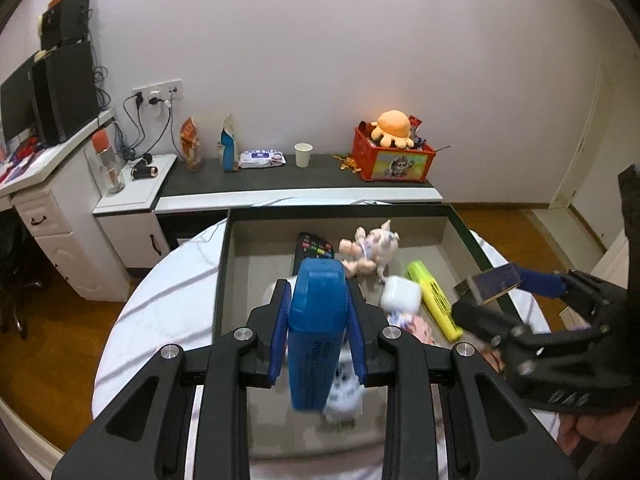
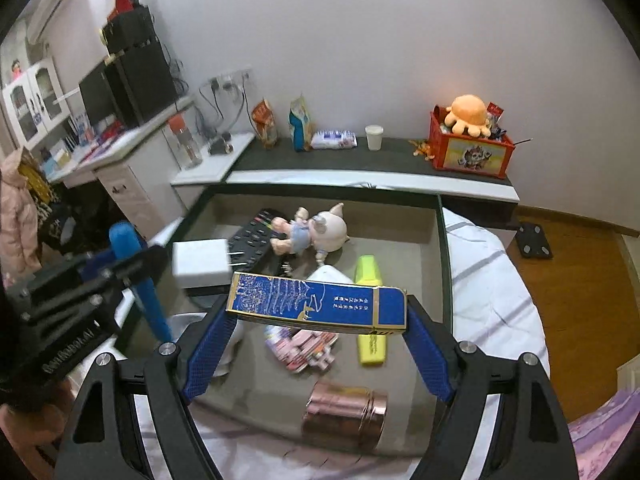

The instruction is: Organize rigid objects

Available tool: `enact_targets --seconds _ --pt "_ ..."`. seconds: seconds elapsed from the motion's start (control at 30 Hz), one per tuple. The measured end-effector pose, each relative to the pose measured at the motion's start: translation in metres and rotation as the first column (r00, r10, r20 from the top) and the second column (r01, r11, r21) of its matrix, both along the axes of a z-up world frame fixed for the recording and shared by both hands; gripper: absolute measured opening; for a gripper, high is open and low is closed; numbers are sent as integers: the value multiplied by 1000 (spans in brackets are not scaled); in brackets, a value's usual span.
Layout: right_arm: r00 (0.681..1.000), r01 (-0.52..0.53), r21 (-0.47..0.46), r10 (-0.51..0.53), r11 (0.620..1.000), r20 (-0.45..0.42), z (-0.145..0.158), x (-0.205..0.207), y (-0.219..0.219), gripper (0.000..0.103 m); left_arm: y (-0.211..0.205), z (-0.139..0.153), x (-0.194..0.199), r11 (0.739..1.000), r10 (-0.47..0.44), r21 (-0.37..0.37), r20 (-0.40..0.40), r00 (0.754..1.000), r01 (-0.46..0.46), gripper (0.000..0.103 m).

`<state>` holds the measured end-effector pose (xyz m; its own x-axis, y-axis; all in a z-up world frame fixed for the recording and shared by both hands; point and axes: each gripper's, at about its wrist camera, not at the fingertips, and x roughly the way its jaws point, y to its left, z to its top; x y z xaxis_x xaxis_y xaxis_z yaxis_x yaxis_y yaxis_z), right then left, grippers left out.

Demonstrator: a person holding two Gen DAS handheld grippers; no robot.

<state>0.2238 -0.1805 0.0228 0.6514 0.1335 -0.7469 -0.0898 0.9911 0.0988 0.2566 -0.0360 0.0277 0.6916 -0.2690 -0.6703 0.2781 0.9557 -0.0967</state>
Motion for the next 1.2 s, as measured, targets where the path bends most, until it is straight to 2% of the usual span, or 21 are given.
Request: enact_targets --seconds 0.17,0.5,0.53,0.57,0.6,0.63,0.67,0.8,0.93,1.2 --pt "998 -11 -35 9 999 -61 -23 26 -3 83 -12 -6 18 1000 -20 15 -13 1000 20 27" --pt "994 -13 -46 8 999 -112 -44 37 -4 84 -26 -18 23 998 -36 40 -48 998 38 30" --pt "994 -9 -44 4 999 -111 -44 37 -5 85 -26 -17 22 999 -29 43 -44 999 31 34" --pt "994 -8 -45 2 999 -111 -44 37 -5 85 -25 -16 22 999 -22 43 -40 999 24 53" --pt "994 -3 -49 -3 999 -109 -43 37 -5 86 -23 -13 20 999 -10 42 -33 999 11 81" --pt "994 3 -53 -8 999 -105 -43 36 -6 91 -21 -9 17 999 3 37 -11 1000 -3 92" --pt "995 4 -57 -10 998 -102 -41 34 -6 92 -19 -5 14 999 10 35 10 1000 -10 102" --pt "995 5 -71 -12 997 -96 -35 30 -6 92 -15 9 6 999 26 47 45 999 -28 103" --pt "997 -1 -23 -1 1000 -71 -25 21 -7 92 -9 20 -7 997 51 47 72 996 -54 103" --pt "1000 13 -2 -13 1000 -10 -4 5 -7 92 12 34 -35 996 94 -1 94 991 -94 103"
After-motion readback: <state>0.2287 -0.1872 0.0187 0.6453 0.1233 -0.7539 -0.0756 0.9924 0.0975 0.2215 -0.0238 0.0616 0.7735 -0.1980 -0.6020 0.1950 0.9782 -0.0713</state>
